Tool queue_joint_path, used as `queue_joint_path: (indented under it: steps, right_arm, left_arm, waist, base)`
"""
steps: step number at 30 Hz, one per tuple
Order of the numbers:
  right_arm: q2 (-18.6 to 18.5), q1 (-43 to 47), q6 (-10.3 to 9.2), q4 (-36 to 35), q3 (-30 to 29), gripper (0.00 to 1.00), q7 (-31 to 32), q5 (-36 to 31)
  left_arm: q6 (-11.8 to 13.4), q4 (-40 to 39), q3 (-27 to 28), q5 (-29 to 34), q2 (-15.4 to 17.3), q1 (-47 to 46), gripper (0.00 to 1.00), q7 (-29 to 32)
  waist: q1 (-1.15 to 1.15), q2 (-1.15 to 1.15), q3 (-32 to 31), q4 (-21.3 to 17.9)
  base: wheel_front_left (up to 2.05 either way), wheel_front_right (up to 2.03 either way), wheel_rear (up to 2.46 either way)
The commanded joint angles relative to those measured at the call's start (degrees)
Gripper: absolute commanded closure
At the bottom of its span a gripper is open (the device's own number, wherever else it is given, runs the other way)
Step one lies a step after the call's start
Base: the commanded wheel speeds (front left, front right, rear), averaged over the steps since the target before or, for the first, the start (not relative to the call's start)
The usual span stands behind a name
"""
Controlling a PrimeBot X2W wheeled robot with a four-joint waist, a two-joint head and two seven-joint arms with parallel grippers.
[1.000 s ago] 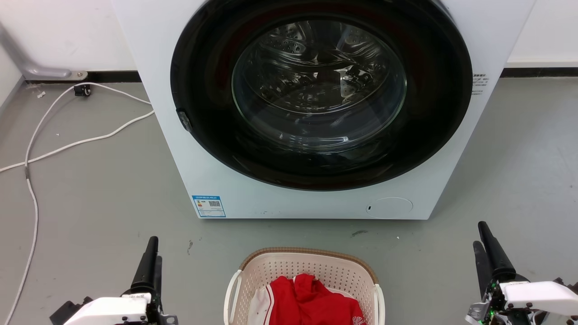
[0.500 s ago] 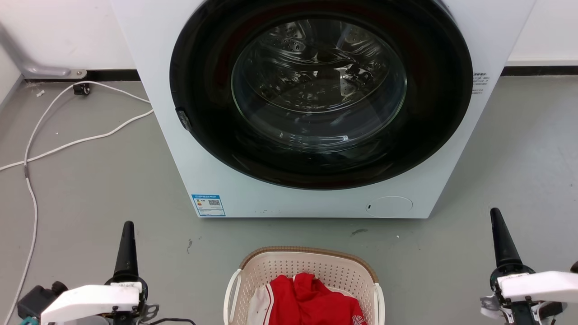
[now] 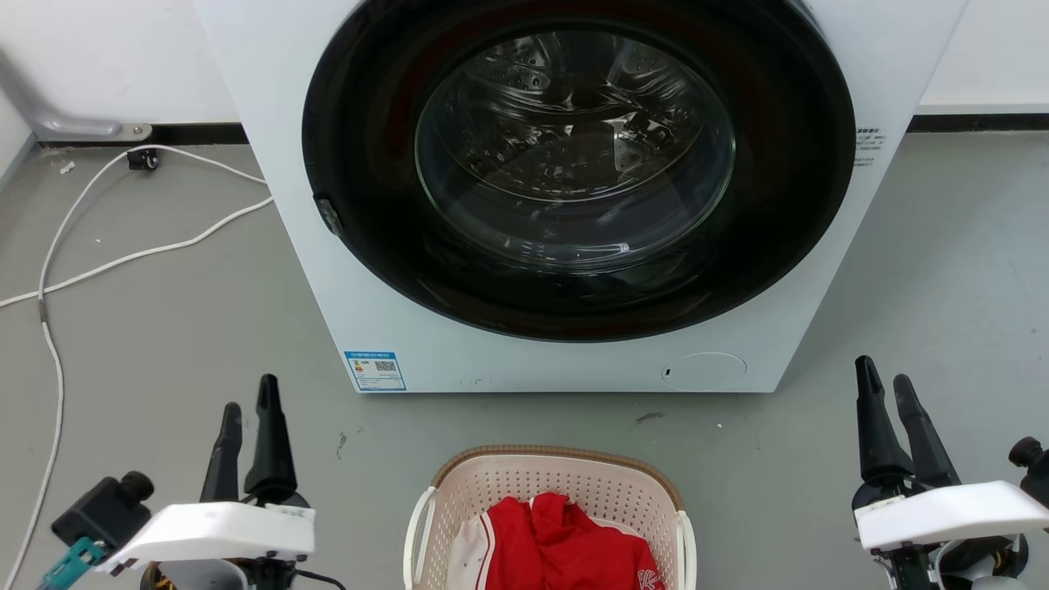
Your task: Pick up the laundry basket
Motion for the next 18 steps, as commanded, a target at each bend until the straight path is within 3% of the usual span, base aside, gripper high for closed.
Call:
queue_joint_path:
  steps: [1,9,18]
  right_arm:
    - [-0.4,-0.1,0.07,-1.1,0.3,0.0,-0.7,-2.4]
    - [-0.4,0.5,0.08,-1.1,1.1,0.0,-2.0,-11.1]
    - [-0.4,1.3,0.09,-0.8,2.0,0.0,-3.4,-18.4]
  left_arm:
    - [0.3,-1.4,-0.7,2.6,0.2,-0.1,0.0,-0.5]
    - [1.7,-3.6,-5.1,14.2,0.6,0.4,0.0,-1.9]
    - [6.2,-3.1,-11.7,22.2,4.1,0.7,0.0,-3.3]
  waist:
    - [0.0,0.0,0.0,0.0]
    - [0.0,0.0,0.1,-0.2]
    - [0.0,0.0,0.1,-0.3]
  base:
    - [0.0,0.0,0.0]
    - [0.0,0.0,0.0]
    - [0.0,0.0,0.0]
